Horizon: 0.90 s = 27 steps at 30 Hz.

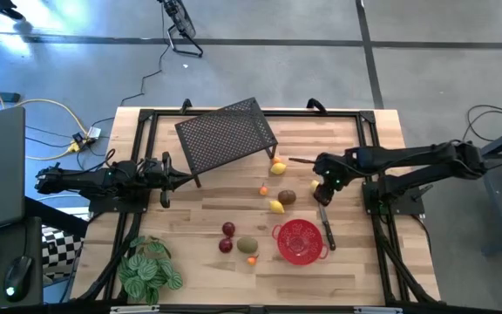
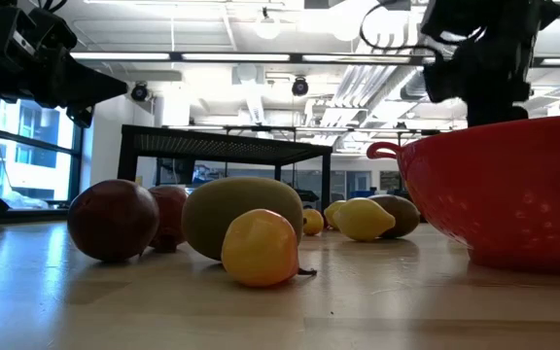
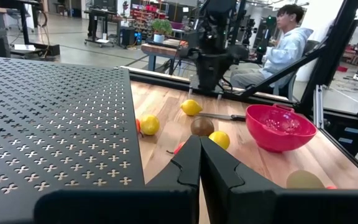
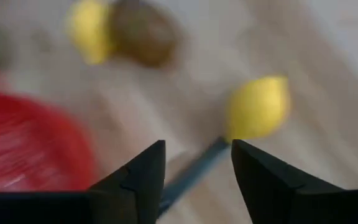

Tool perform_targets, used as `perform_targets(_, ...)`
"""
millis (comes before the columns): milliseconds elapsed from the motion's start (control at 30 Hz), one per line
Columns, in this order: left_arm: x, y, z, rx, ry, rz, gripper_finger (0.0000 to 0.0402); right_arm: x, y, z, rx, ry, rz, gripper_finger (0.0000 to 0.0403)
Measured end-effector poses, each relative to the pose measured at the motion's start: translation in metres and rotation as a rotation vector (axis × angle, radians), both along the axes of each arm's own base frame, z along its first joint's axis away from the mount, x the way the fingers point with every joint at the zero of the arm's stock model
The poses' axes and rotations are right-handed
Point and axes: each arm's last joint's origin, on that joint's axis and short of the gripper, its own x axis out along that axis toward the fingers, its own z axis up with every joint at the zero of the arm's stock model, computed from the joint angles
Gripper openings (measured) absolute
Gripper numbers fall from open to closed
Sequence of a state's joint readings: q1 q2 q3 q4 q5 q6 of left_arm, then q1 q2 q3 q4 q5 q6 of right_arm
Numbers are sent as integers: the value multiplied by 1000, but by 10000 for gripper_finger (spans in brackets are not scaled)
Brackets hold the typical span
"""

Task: Pick & Place Fruit
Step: Put the red strainer bowl on the shelf

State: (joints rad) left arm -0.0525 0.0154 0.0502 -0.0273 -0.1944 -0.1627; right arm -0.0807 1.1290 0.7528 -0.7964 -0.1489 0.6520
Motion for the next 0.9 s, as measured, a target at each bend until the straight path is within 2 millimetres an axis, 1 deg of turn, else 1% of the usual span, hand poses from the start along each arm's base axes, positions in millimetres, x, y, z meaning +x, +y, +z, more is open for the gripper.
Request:
perform_targets(100, 0, 0, 0, 0, -1, 0, 0, 4, 4, 6, 112, -88, 57, 164)
perform_targets(200, 0, 0, 0, 0, -1, 0, 0, 10, 9, 10, 160, -160, 112, 161)
perform_targets(367, 0, 0, 0, 0, -2, 1, 0, 14, 17, 12, 123, -220, 180, 160)
perform_targets(500, 0, 0, 0, -3, -2, 1, 0, 14, 25, 12, 78, -208, 191, 160)
perform_targets(700, 0, 0, 0, -8, -3, 1, 0, 13, 43, 10, 0, -194, 199, 160)
perform_targets(900, 0, 0, 0, -8, -3, 1, 0, 10, 58, 10, -44, -195, 224, 160)
